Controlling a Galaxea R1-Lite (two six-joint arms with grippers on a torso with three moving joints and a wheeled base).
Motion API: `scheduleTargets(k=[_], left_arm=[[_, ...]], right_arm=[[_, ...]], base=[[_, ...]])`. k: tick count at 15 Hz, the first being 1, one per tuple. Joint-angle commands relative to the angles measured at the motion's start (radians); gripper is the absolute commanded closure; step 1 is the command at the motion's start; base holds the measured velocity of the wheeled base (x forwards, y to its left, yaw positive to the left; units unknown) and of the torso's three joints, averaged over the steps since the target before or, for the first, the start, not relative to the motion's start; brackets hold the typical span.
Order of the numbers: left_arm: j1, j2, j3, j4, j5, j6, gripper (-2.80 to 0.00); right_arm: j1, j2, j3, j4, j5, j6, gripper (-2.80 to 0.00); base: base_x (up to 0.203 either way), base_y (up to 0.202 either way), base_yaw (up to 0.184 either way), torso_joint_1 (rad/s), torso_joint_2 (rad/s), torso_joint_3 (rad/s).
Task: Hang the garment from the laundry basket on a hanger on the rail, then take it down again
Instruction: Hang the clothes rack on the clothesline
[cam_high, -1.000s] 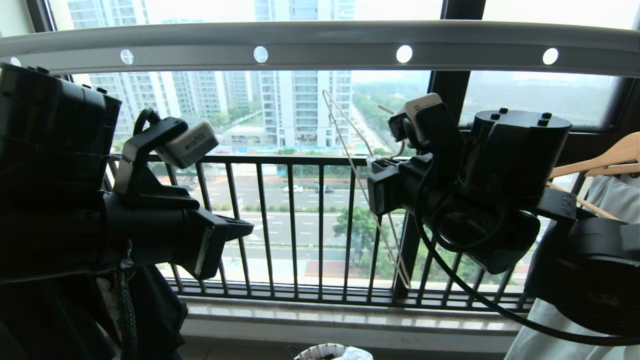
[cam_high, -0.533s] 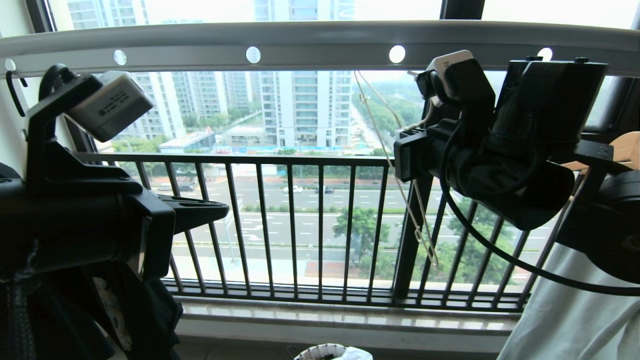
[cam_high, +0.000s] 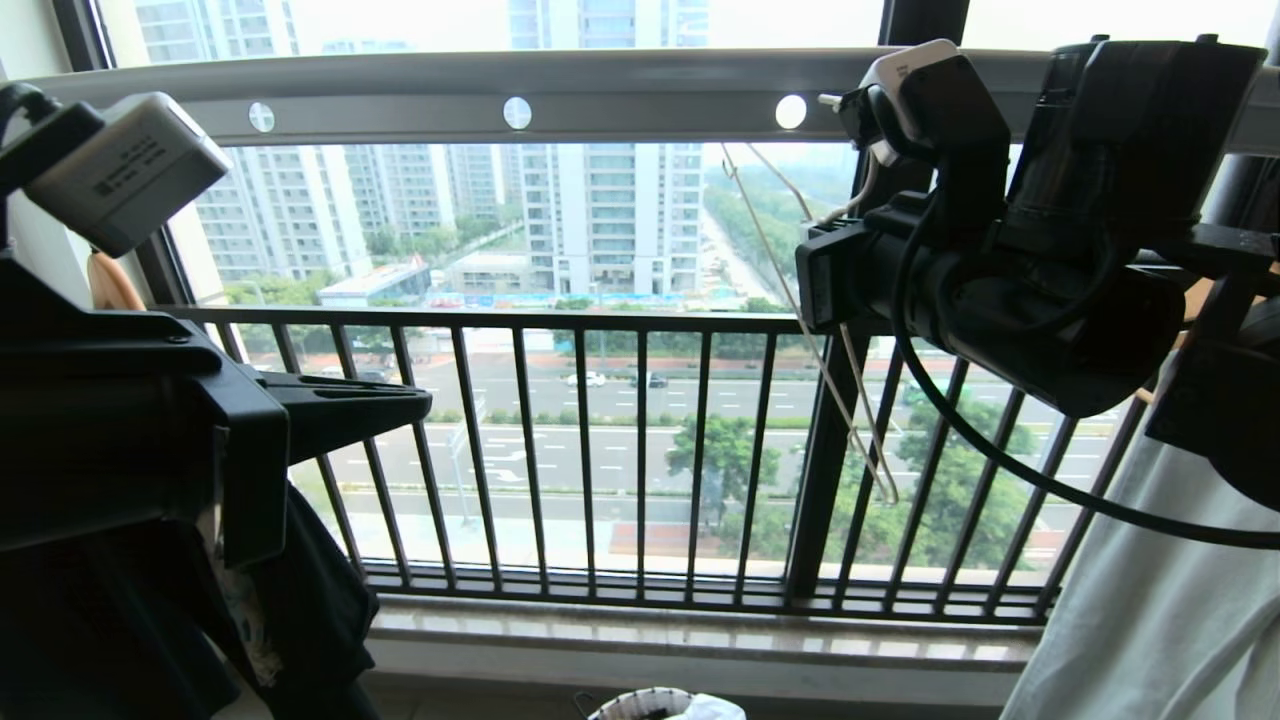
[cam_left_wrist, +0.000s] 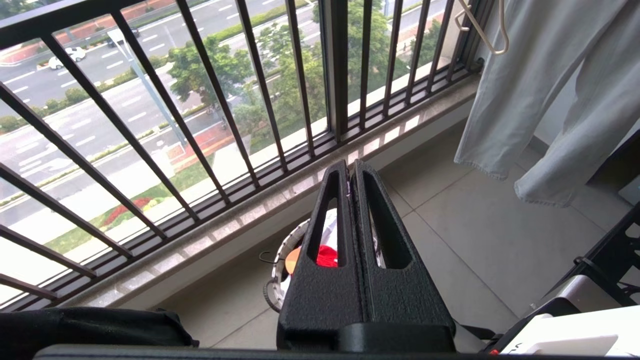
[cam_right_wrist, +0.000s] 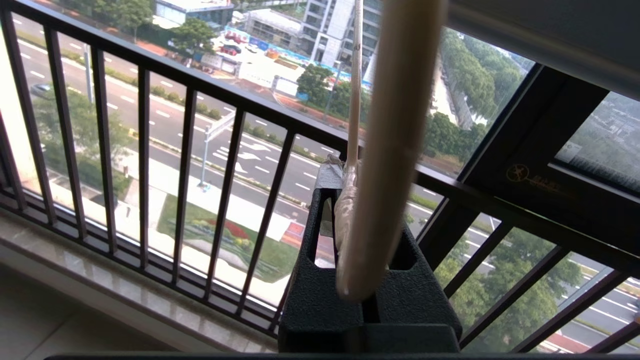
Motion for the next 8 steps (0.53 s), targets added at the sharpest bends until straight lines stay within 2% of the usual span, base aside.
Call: scheduleTargets(k=[1,8], left_arm=[[0.000,-0.011,0.000,0.001,-0.001,0.000,0.00],[0.000,-0.023,-0.002,0.003,-0.001,0.000,0.00]], right_arm=[[0.001,0.027,-0.057,0.052,-0.003,-0.003,0.00],[-0.025,0.079,-0.181,0.151,-0.003,-0.003,0.00]], base=[[0.000,0.000,0.000,0.000,0.00,0.000],[0.000,0.000,0.000,0.000,0.00,0.000]])
